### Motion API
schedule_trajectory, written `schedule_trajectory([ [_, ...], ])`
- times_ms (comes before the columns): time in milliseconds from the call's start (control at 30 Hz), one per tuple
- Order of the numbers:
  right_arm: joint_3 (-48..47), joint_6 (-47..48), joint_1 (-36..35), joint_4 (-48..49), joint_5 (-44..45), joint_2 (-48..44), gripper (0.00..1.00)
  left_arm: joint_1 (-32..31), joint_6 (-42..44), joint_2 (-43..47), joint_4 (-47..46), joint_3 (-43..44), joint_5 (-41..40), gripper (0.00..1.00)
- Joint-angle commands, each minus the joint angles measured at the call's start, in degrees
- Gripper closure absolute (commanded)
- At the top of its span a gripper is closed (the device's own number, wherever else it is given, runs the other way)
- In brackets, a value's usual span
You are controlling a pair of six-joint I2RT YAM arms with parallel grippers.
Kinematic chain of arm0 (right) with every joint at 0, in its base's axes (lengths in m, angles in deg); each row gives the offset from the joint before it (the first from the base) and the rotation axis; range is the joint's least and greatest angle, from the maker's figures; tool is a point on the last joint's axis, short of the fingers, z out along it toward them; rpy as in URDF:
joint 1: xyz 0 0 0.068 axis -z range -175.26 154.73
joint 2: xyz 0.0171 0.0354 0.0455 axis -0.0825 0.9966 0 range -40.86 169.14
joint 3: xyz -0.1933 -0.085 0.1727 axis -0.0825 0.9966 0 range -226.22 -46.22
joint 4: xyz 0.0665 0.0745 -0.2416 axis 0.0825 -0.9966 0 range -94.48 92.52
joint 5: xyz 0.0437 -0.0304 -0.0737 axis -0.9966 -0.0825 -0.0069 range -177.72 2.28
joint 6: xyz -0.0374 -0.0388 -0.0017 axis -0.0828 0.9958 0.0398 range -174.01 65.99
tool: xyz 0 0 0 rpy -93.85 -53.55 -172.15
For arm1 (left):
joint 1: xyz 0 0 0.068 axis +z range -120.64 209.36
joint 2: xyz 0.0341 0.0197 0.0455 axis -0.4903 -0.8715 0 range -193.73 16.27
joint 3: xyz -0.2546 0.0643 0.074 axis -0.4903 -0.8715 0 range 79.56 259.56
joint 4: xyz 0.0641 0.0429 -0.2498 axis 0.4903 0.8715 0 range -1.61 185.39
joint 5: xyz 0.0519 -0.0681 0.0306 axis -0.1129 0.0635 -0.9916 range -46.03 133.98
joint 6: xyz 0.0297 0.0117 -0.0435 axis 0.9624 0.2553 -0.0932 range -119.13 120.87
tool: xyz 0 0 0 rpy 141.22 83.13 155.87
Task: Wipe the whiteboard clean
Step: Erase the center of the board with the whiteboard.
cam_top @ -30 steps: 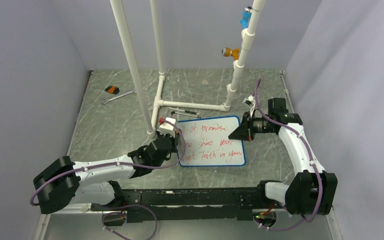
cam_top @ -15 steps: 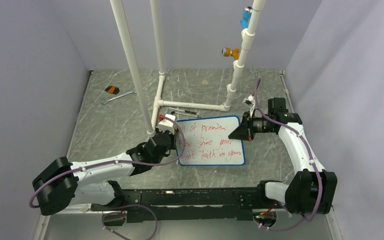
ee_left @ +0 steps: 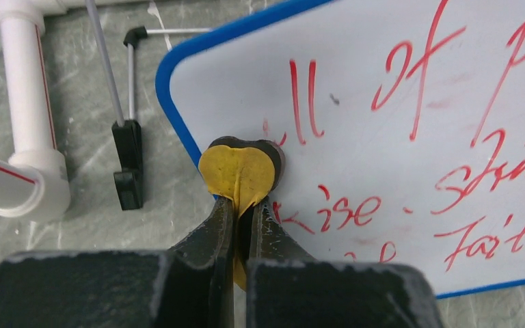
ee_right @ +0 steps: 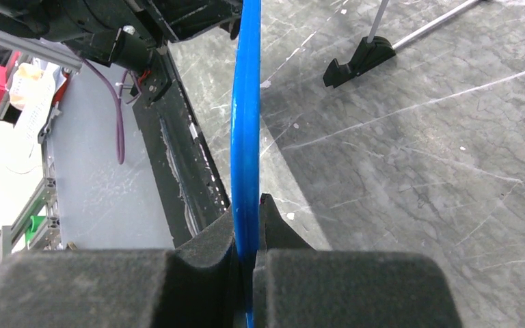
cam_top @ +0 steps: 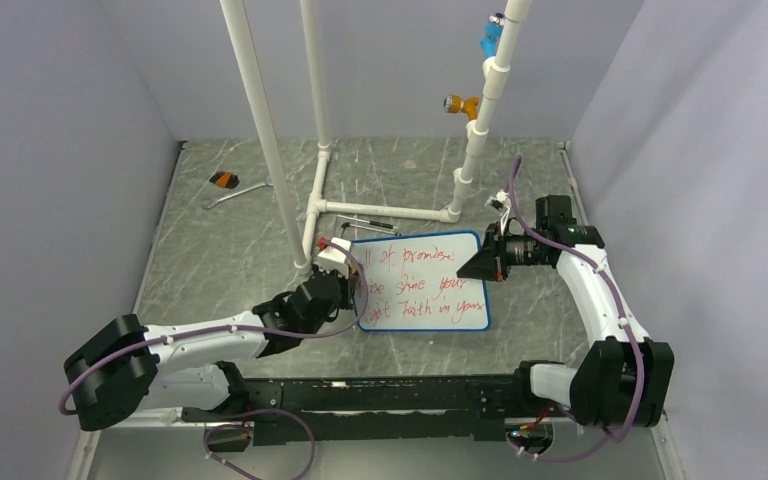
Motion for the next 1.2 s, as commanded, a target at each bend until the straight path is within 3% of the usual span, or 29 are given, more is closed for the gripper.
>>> schedule_trajectory([
  [0, -0.4, 6.8, -1.2, -0.2, 3.5, 0.3, 1.0, -0.5, -3.3, 0.7, 3.1, -3.0, 1.3, 1.0],
  [133, -0.4, 6.9, -2.8, -0.3, 3.5, 0.5, 1.0, 1.6, -0.7, 2.7, 4.9, -1.7, -1.0, 1.0],
  [433, -0.4, 6.9, -2.8, -0.2, 3.7, 0.2, 1.0, 4.5, 6.9, 2.8, 5.1, 6.1, 3.8, 1.0],
  [767, -0.6, 7.0, -2.9, -0.5, 3.8, 0.6, 1.0, 1.8, 2.4, 3.2, 1.8, -0.5, 12.7, 1.0],
  [967, -0.5, 6.9, -2.9, -0.3, 3.7, 0.7, 1.0, -0.9, -1.5, 1.7, 3.9, -2.7, 7.6, 1.0],
  [1167, -0.6, 7.1, -3.0, -0.5, 3.7, 0.7, 1.0, 3.4, -0.8, 5.7, 6.3, -1.6, 0.7, 1.0],
])
